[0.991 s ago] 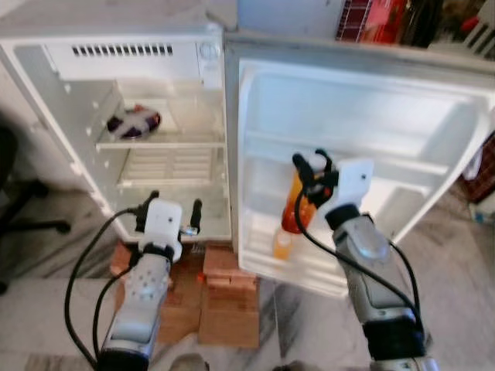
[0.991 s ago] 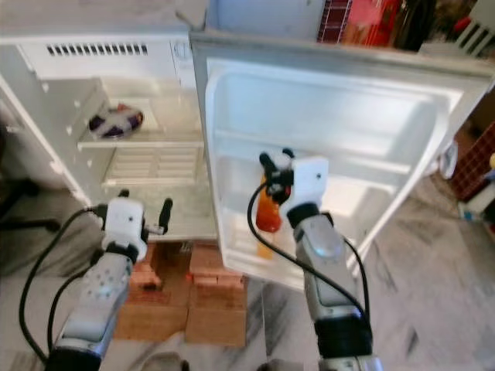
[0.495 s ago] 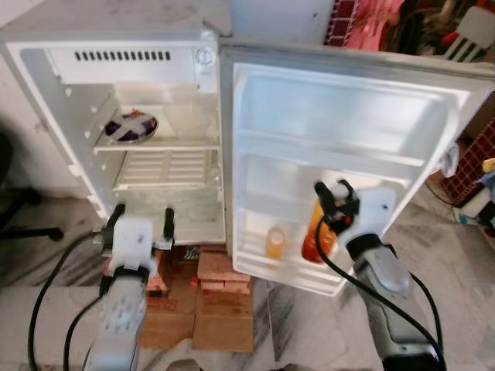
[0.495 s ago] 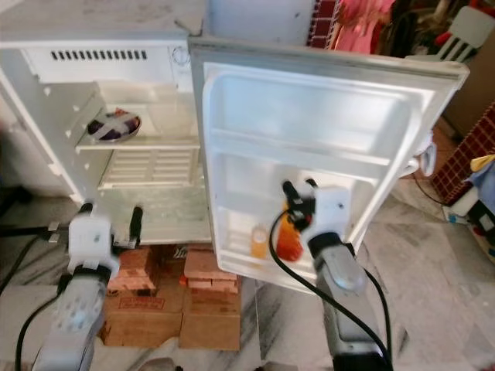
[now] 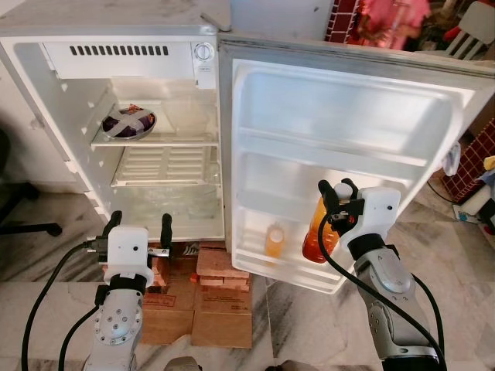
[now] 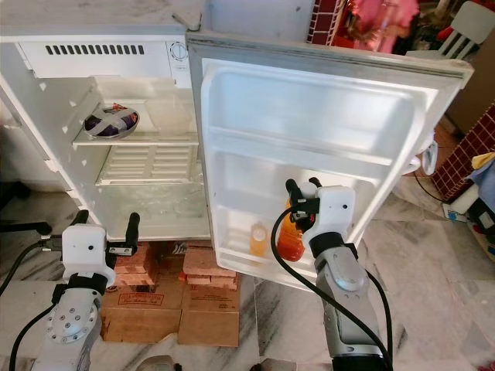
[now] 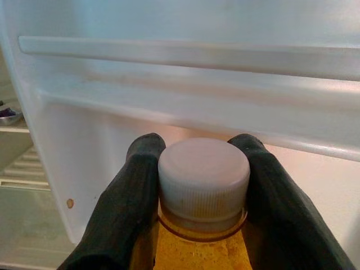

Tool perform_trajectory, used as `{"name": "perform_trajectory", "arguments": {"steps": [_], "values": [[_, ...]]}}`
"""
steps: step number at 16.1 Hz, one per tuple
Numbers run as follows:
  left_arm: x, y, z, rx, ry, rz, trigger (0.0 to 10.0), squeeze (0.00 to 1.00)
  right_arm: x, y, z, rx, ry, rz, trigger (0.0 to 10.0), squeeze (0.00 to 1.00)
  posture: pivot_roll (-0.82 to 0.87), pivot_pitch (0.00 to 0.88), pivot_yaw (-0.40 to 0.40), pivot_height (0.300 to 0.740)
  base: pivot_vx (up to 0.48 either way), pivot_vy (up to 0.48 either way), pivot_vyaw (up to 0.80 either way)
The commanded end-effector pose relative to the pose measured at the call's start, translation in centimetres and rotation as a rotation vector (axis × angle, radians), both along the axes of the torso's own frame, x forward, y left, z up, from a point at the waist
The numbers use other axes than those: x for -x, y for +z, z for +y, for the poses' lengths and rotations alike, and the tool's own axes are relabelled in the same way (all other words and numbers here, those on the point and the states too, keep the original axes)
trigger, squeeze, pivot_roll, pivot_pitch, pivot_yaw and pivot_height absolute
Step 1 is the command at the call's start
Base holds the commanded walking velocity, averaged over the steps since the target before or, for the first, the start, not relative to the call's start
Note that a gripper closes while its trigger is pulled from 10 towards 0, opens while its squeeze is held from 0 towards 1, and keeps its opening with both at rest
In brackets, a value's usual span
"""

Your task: Restocking fridge

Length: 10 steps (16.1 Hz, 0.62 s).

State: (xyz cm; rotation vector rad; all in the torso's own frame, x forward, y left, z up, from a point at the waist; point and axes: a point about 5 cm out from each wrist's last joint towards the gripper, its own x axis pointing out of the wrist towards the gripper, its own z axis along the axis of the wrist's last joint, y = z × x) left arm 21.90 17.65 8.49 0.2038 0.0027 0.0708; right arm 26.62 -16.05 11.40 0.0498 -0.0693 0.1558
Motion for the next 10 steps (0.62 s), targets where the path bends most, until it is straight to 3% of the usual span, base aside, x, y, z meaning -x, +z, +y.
{"name": "perform_trajectory", "arguments": {"steps": [1, 7, 10], "values": [[0.01, 0.38, 0.06, -0.004, -0.003, -0.008, 10.0, 0.0, 0.02, 0.89, -0.04, -0.007, -0.002, -0.035, 10.0, 0.0, 0.12, 0.047, -0.015, 0.705, 0.0, 0.0, 0.0], [-0.42, 0.75, 0.43, -0.011, 0.005, -0.013, 10.0, 0.0, 0.03, 0.94, 0.0, -0.006, 0.008, -0.033, 10.0, 0.0, 0.12, 0.054, -0.017, 0.63, 0.0, 0.0, 0.0], [-0.47, 0.72, 0.25, -0.011, 0.0, -0.015, 10.0, 0.0, 0.06, 0.76, 0.22, 0.001, 0.016, -0.03, 10.0, 0.0, 0.12, 0.053, -0.017, 0.625, 0.0, 0.0, 0.0]]}}
